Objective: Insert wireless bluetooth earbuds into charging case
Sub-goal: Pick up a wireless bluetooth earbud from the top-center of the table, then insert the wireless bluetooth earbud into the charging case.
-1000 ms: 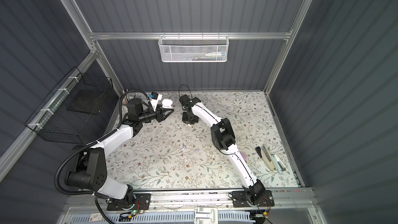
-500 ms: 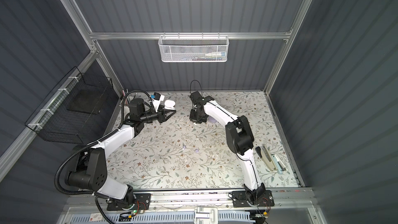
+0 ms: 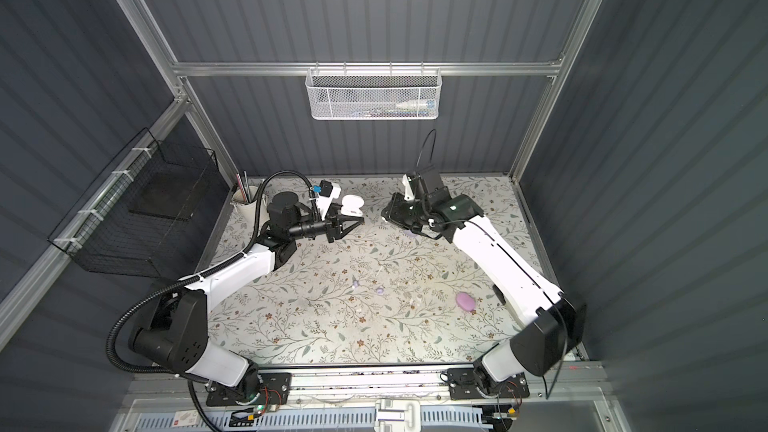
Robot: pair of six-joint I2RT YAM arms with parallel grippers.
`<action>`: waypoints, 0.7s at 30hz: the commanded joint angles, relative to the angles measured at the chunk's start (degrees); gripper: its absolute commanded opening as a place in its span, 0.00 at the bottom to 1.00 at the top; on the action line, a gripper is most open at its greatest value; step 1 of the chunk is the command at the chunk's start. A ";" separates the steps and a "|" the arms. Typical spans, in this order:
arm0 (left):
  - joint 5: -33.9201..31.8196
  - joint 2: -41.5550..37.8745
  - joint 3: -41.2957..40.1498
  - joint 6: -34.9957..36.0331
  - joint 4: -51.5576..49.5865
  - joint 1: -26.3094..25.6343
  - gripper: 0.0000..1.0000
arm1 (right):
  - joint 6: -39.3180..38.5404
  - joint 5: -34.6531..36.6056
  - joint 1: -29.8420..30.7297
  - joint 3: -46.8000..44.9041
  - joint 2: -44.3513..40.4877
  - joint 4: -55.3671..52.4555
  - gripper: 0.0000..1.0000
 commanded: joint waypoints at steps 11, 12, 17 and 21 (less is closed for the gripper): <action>-4.41 -0.16 3.56 0.61 10.27 -13.66 0.22 | 5.49 -4.15 -0.13 -5.37 -13.74 7.76 0.12; -5.05 -0.07 3.75 0.56 11.04 -14.48 0.22 | 5.64 -4.17 -0.08 -6.08 -14.61 8.06 0.12; -7.80 0.02 4.83 1.81 11.57 -18.04 0.22 | 7.02 -4.20 0.07 -9.76 -17.94 9.48 0.13; -9.61 0.03 5.16 2.14 11.98 -19.99 0.21 | 7.43 -4.17 0.53 -12.16 -21.92 9.86 0.13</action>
